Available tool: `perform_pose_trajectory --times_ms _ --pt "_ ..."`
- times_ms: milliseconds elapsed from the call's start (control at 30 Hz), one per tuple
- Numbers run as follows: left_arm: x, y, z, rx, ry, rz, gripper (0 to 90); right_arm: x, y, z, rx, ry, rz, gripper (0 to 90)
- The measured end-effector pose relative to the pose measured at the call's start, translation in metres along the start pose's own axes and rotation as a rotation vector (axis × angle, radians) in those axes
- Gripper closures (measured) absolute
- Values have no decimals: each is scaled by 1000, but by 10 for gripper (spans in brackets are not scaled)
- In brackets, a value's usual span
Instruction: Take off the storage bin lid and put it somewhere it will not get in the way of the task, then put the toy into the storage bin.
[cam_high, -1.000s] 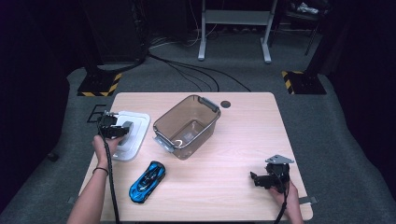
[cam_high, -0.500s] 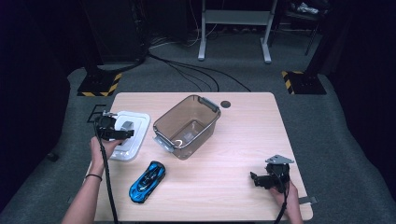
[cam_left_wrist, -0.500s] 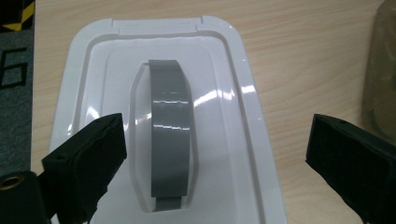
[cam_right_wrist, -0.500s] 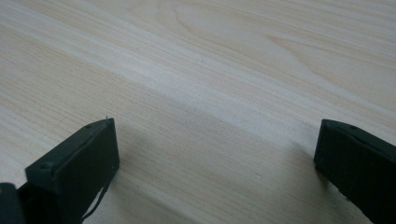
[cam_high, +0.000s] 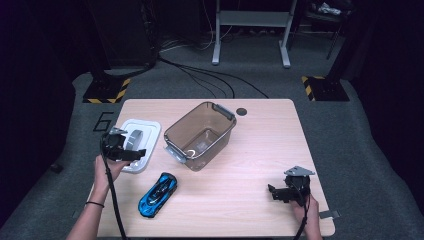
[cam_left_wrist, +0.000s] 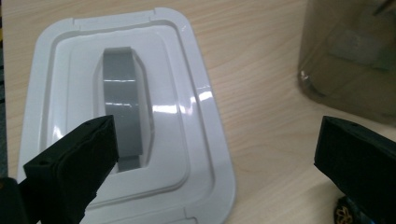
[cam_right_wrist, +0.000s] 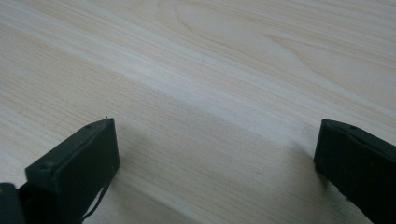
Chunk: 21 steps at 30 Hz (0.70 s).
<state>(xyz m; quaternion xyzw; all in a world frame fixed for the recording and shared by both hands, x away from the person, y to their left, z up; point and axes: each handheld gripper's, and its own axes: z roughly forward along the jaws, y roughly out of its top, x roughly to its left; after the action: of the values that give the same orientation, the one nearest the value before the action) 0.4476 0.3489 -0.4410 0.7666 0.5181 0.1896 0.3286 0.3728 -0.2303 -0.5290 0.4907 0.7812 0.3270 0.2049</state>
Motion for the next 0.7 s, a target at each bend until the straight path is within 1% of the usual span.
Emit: perform_pose_trajectory --times_ms 100,133,167,200,233,267,300,367,400,433,467,500,533,600,633,667,700 --pt "-10 -3 -5 5 -12 26 0 0 0 0 -3 0 -6 0" --pt "-15 -5 -7 7 -20 36 0 0 0 0 -2 0 -5 0" --pt "-15 -5 -7 7 -20 36 1 0 0 0 -2 0 -5 0" --pt "-20 -7 -8 1 -17 46 0 0 0 0 -2 0 -4 0" --pt "-23 -8 -10 5 -25 46 0 0 0 0 -2 0 -4 0" --pt "-29 -11 -11 3 -34 66 1 0 0 0 -2 -2 -5 0" --pt "-29 -11 -11 3 -34 66 0 0 0 0 -2 -2 -5 0" --pt "-34 -12 -13 11 -49 81 0 0 0 0 -2 0 -4 0" --pt "-37 -14 -13 8 -56 84 0 0 0 0 -2 0 -4 0" --pt "-41 -15 -13 16 -69 92 1 0 0 0 -2 0 -5 0" --pt "-47 -17 -12 20 -78 91 0 0 0 0 -2 0 -5 0" --pt "-47 -17 -12 20 -78 91 0 0 0 0 -2 0 -5 0" --pt "-49 -17 -12 29 -92 105 0 0 0 0 -2 0 -4 0" --pt "-54 -19 -11 31 -96 114 1 0 0 0 -2 -2 -6 0" --pt "-56 -20 -11 36 -106 117 0 0 0 0 -2 0 -5 0" --pt "-59 -21 -10 36 -107 123 0 0 0 0 -2 0 -5 0" --pt "-60 -22 -10 47 -111 136 1 0 0 0 -2 0 -5 0"
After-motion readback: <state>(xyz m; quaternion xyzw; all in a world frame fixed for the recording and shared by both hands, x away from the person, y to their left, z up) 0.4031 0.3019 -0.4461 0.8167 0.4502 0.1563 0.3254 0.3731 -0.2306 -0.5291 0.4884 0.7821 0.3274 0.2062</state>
